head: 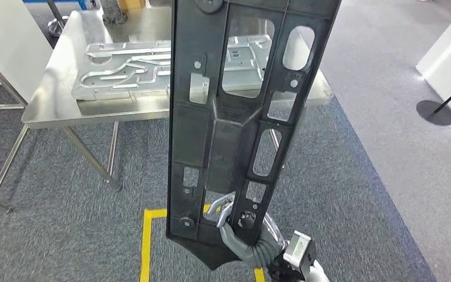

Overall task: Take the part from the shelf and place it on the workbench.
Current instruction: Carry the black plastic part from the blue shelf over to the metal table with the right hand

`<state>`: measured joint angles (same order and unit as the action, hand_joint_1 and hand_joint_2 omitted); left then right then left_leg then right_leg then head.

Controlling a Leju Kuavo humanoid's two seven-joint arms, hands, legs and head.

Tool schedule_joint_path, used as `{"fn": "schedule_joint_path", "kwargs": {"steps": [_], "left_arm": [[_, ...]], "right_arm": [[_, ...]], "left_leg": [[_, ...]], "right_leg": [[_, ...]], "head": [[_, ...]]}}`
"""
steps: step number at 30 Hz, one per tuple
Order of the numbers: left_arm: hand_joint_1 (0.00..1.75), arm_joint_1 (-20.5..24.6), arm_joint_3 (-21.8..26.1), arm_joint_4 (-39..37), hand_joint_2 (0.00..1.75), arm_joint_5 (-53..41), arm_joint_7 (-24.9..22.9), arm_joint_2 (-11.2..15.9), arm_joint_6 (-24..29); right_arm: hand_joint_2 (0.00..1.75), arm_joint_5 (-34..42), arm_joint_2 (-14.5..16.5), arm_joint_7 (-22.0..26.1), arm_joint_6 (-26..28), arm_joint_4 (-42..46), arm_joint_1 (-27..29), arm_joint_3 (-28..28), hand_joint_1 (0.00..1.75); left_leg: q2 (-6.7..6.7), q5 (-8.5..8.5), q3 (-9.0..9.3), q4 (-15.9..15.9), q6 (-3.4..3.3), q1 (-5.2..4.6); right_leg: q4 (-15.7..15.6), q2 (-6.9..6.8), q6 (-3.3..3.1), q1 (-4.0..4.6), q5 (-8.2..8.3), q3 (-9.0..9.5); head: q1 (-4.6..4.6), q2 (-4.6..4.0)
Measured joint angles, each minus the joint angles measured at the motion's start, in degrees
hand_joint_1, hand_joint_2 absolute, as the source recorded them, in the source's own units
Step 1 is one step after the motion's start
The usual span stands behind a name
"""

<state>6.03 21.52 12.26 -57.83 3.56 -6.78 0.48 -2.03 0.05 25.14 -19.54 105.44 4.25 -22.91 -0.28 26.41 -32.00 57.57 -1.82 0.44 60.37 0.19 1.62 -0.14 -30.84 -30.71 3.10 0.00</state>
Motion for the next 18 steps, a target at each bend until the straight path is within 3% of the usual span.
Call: {"fn": "schedule_joint_path", "kwargs": {"steps": [3,4,5,7,9,12,14,16,18], "left_arm": [[0.00,-0.1,0.0,0.0,1.75,-0.1,0.0,0.0,0.0],[0.00,-0.1,0.0,0.0,1.75,-0.1,0.0,0.0,0.0],[0.00,-0.2,0.0,0.0,1.75,-0.1,0.0,0.0,0.0],[0.00,-0.2,0.0,0.0,1.75,-0.3,0.0,0.0,0.1],[0.00,-0.3,0.0,0.0,1.75,-0.4,-0.1,-0.1,0.1],[0.00,-0.2,0.0,0.0,1.75,-0.4,-0.1,-0.2,0.0],[0.00,-0.1,0.0,0.0,1.75,-0.4,-0.2,-0.1,0.1],[0.00,0.0,0.0,0.0,1.75,-0.4,-0.2,-0.1,0.1],[0.00,0.1,0.0,0.0,1.75,-0.4,-0.2,0.0,0.1]], "right_arm": [[1.75,0.0,0.0,0.1,0.1,0.0,0.1,0.0,1.75],[1.75,0.0,-0.1,0.1,0.1,0.0,0.2,0.0,1.75],[1.75,0.0,-0.1,0.1,0.1,0.0,0.3,0.0,1.75],[1.75,0.0,-0.1,0.1,0.2,0.0,0.3,0.0,1.75],[1.75,0.0,-0.2,0.1,0.2,0.0,0.2,0.0,1.75],[1.75,0.1,-0.2,0.1,0.3,0.0,0.3,0.0,1.75],[1.75,0.1,-0.2,0.1,0.3,0.0,0.4,0.0,1.75],[1.75,0.2,-0.2,0.1,0.3,0.0,0.4,0.0,1.75],[1.75,0.2,-0.2,0.1,0.4,0.0,0.5,0.1,1.75]], "left_leg": [[0.07,0.59,0.73,-0.2,-0.44,0.03],[0.01,0.89,1.02,-0.2,-0.46,0.03],[-0.08,1.25,1.43,-0.2,-0.41,0.03],[-0.25,2.12,2.67,-0.2,-0.16,0.03],[-0.27,3.02,3.51,-0.2,0.29,-0.06],[-0.19,3.70,3.62,-0.5,1.22,-0.12],[-0.09,4.40,3.90,-0.1,1.83,-0.08],[-0.05,6.81,1.80,4.8,2.31,-0.04],[-0.04,9.75,-2.99,13.0,2.60,0.00]], "right_leg": [[11.3,-0.01,0.65,-0.37,-3.65,-6.97],[13.7,-0.02,0.76,-0.49,-3.54,-8.97],[13.8,-0.02,0.79,-0.56,-2.19,-9.91],[7.4,-0.05,0.54,-0.61,3.29,-8.25],[0.4,-0.10,-0.08,-0.37,6.73,-5.57],[-2.2,0.03,-1.06,0.15,6.41,-4.72],[-2.9,0.10,-1.72,-0.16,6.15,-3.93],[-3.6,-0.02,-2.27,-0.48,5.79,-2.74],[-3.7,-0.15,-2.54,-0.42,5.17,-1.98]], "head": [[0.00,0.00],[0.01,0.00],[0.01,0.00],[0.00,0.00],[-0.02,0.00],[-0.03,0.00],[-0.01,0.00],[0.01,0.00],[0.02,0.00]]}}
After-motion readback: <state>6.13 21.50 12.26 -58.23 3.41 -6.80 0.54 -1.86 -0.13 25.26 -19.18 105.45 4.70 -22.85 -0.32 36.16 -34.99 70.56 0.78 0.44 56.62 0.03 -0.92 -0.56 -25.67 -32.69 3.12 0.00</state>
